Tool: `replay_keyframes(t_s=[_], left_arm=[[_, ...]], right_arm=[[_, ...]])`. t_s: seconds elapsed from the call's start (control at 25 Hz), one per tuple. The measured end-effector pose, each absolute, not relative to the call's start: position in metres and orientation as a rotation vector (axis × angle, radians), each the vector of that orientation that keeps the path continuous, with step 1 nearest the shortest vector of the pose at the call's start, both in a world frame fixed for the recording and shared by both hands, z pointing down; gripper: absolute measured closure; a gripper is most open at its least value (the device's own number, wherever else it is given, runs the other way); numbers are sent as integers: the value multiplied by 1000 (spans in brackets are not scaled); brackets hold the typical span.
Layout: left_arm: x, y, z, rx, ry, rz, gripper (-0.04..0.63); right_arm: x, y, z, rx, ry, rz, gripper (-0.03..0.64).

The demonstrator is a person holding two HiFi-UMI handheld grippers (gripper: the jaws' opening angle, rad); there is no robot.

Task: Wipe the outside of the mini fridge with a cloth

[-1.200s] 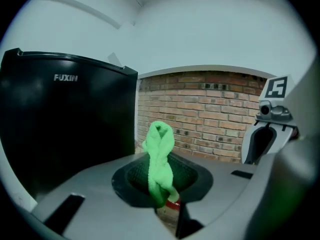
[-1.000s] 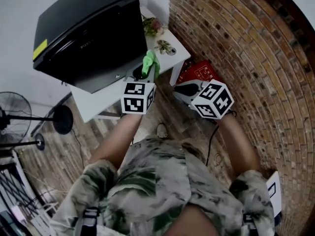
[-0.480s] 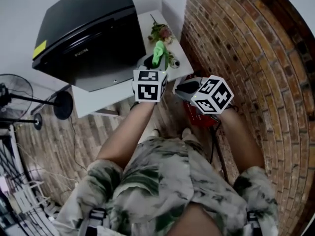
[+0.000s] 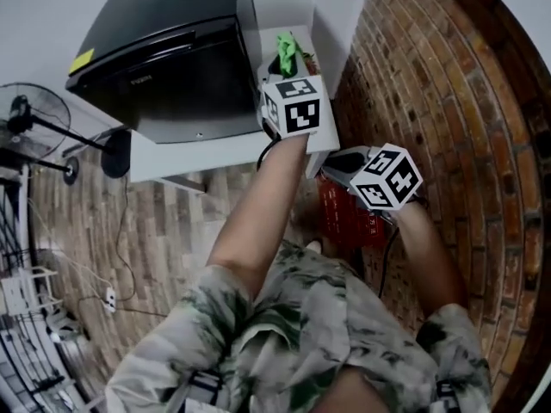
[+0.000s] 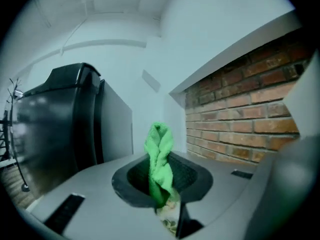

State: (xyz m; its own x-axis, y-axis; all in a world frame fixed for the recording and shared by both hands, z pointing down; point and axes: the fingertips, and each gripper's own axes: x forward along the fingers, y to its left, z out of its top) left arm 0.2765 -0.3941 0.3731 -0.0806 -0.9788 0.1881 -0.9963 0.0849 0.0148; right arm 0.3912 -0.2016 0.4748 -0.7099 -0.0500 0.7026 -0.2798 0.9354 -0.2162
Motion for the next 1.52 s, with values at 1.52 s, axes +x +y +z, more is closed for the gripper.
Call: replay_keyframes(t_s=[1.52], left_arm=[[185, -525, 467, 1426, -2438, 322, 517]], right_arm=[[411, -301, 480, 252, -2328, 466, 557]])
